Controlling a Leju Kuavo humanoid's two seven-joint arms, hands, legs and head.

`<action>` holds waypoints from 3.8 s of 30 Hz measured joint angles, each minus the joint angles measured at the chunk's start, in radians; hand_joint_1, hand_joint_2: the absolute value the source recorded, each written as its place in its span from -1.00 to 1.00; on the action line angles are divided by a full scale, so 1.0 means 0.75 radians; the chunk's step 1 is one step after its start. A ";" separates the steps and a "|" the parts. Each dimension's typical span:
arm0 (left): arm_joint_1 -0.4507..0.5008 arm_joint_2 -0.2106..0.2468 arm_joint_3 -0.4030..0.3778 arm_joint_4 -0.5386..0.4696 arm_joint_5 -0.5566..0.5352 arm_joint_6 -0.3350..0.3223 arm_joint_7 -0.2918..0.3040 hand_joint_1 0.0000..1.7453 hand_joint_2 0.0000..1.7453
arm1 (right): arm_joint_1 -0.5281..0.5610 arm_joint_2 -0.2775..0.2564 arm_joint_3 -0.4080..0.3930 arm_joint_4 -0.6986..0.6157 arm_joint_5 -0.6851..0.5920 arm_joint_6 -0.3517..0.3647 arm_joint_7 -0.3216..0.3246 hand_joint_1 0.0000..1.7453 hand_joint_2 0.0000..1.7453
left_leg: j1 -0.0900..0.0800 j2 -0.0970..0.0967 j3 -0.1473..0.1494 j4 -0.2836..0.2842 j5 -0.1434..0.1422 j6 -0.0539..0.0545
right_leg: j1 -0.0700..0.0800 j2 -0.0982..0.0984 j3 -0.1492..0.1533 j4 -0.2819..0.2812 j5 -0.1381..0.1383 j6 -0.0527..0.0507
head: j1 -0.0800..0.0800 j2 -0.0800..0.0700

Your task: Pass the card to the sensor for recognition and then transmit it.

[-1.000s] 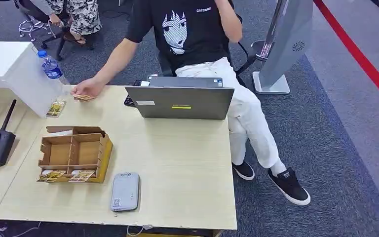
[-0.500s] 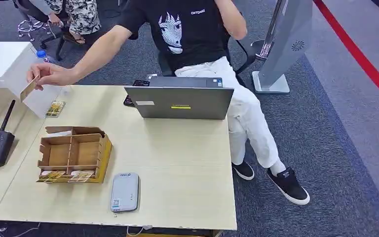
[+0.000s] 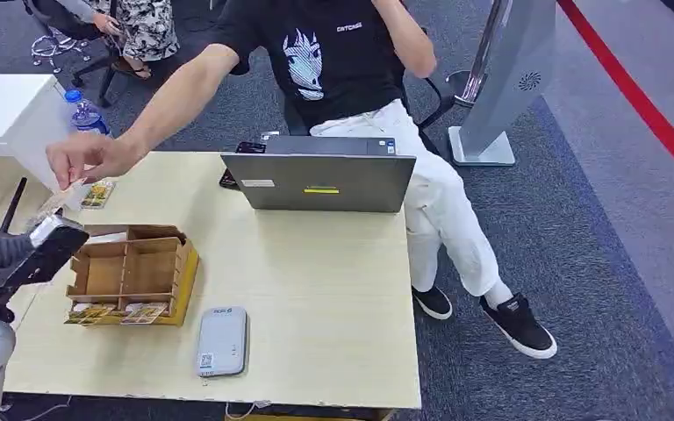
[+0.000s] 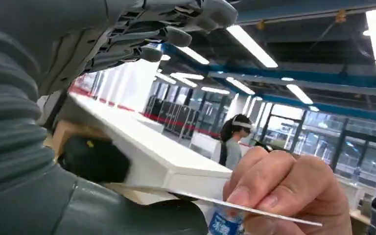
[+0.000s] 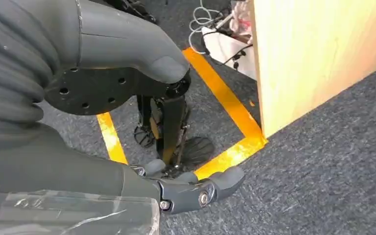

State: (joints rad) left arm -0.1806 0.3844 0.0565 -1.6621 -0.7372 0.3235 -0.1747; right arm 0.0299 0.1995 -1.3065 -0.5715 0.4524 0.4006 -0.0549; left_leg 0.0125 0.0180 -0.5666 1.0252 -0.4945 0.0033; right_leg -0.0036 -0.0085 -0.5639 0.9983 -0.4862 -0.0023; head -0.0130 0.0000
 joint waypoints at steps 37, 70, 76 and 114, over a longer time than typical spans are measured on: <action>-0.151 0.350 -0.857 0.088 -0.584 0.265 0.105 1.00 1.00 | -0.077 -0.114 -0.111 0.250 0.246 0.054 -0.113 -1.00 1.00 | 0.000 0.000 -0.002 0.000 0.000 0.000 | 0.000 0.000 -0.001 0.000 0.000 0.000 | 0.001 0.000; -0.030 0.271 -1.114 0.245 -0.487 0.083 0.040 1.00 1.00 | -0.077 -0.086 -0.141 0.200 0.247 0.070 -0.094 -1.00 1.00 | 0.000 0.000 -0.002 0.000 0.000 0.001 | 0.000 0.000 -0.001 0.000 0.000 0.000 | 0.001 0.000; -0.031 0.267 -1.128 0.268 -0.485 0.082 0.040 1.00 1.00 | -0.077 -0.086 -0.141 0.201 0.247 0.070 -0.094 -1.00 1.00 | 0.000 0.000 -0.002 0.000 0.000 0.001 | 0.000 0.000 -0.001 0.000 0.000 0.000 | 0.001 0.000; -0.081 0.327 -1.210 0.265 -0.377 0.061 0.042 1.00 1.00 | -0.069 -0.086 -0.166 0.200 0.288 0.071 -0.099 -1.00 1.00 | 0.000 0.000 -0.002 0.000 0.000 0.000 | 0.000 0.000 -0.001 0.000 0.000 0.000 | 0.001 0.000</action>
State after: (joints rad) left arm -0.2411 0.6298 -0.8511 -1.4630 -1.0201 0.3693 -0.1434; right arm -0.0217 0.1350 -1.4309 -0.4211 0.6687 0.4540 -0.1289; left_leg 0.0122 0.0177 -0.5679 1.0254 -0.4948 0.0036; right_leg -0.0038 -0.0088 -0.5644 0.9983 -0.4862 -0.0022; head -0.0126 0.0000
